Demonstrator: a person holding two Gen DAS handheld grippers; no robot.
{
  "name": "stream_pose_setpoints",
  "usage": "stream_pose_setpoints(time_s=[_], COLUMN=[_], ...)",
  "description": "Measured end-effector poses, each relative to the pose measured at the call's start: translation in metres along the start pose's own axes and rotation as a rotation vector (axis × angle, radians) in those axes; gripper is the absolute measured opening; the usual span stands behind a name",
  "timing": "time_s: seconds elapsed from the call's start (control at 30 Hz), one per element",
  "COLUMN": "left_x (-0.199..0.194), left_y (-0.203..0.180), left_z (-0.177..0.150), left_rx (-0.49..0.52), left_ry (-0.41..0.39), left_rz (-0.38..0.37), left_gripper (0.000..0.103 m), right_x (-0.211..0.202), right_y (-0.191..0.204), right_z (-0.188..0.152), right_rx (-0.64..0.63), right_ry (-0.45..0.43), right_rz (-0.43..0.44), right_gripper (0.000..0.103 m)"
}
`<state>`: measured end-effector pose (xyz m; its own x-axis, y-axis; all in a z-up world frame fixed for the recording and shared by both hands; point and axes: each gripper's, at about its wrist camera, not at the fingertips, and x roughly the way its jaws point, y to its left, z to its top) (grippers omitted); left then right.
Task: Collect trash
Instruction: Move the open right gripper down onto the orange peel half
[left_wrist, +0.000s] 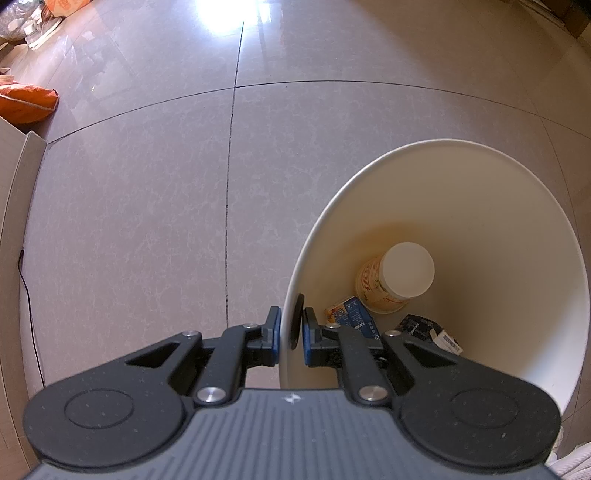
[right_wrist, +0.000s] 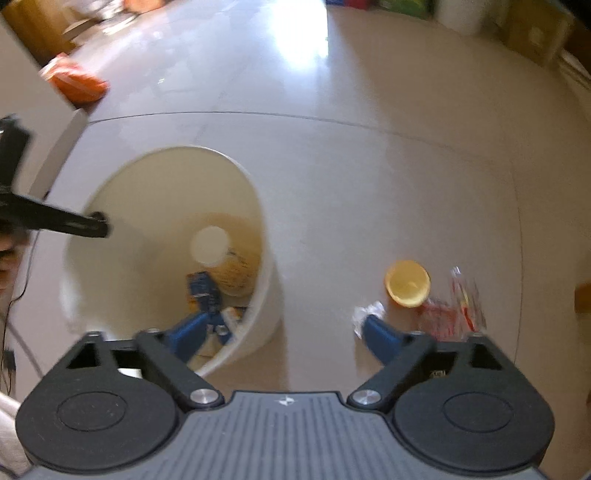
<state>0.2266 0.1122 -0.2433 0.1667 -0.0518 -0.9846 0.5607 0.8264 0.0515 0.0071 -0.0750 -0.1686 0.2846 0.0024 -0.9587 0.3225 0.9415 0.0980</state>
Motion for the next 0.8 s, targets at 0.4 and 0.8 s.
stream_pose_setpoints(time_s=[0.4,0.8], left_x=[0.0,0.001], left_y=[-0.001,0.0], left_z=[0.0,0.001], left_rx=[0.001,-0.01], left_ry=[0.001,0.008], left_rz=[0.004,0.005], left_gripper=[0.01,0.01], right_x=[0.096,0.164], right_y=[-0.123,-0.193], right_z=[-0.08,-0.143], right_rx=[0.409,0.826], right_ry=[0.136,0.14], right_rz=[-0.143,-0.083], right_gripper=[0.103,0.103])
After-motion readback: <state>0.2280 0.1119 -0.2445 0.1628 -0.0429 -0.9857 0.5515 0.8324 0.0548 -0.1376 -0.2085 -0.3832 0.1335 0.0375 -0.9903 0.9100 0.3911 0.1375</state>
